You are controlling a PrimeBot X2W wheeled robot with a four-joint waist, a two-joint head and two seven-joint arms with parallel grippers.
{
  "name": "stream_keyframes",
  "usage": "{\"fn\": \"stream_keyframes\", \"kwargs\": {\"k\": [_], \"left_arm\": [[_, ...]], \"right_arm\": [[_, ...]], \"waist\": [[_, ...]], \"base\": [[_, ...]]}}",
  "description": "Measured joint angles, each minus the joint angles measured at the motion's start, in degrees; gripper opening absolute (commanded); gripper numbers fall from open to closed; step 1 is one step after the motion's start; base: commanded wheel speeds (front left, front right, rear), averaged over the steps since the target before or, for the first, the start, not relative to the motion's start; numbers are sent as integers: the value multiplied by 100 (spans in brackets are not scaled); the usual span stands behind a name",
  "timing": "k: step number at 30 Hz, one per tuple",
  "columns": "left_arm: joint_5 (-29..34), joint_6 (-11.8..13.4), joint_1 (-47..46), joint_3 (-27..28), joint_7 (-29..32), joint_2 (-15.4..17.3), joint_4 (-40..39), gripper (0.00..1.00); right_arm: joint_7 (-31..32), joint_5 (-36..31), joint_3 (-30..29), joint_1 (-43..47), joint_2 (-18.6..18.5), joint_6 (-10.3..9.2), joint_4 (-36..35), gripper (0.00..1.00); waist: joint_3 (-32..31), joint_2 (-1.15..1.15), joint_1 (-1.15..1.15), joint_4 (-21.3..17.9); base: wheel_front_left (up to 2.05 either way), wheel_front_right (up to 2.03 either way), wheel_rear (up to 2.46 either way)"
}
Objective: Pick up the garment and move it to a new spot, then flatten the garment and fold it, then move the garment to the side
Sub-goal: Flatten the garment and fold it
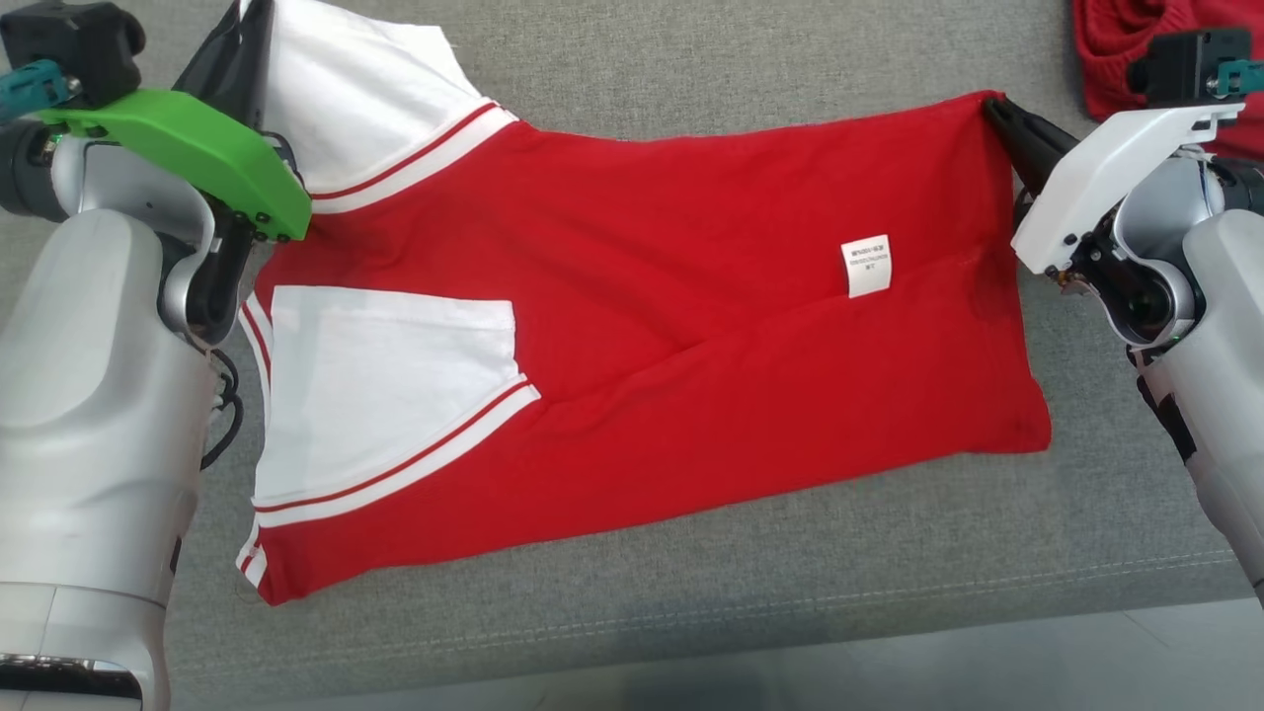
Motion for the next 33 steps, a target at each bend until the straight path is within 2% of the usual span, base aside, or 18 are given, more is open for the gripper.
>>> {"fn": "stream_keyframes", "kwargs": {"k": [4,12,21,30,33], "left_arm": [[-250,0,110,172,-170,12,-130,0],[-623,-2,962,372,-738,8,-824,0],[-633,-2,2111,500,-939,-107,-1822,0],[-631,18,3482,421,-945,-226,-2652,0],[-633,127,3865,422,-945,-235,-2920,0]], "right_arm": [[-364,-91,-8,-19,35,26,4,0],[-1195,-141,-18,344,68,99,-46,0],[-2033,-144,-119,987,-69,125,-155,0],[-2462,-177,-65,1686,-86,146,-250,0],[-2491,-115,-58,1873,-75,171,-298,0]], "waist": [[-74,0,0,-21],[-292,0,0,-84],[-502,0,0,103],[-792,0,0,360],[-887,0,0,435]], "base": [[0,0,0],[0,0,0],[0,0,0],[0,0,0],[0,0,0]]}}
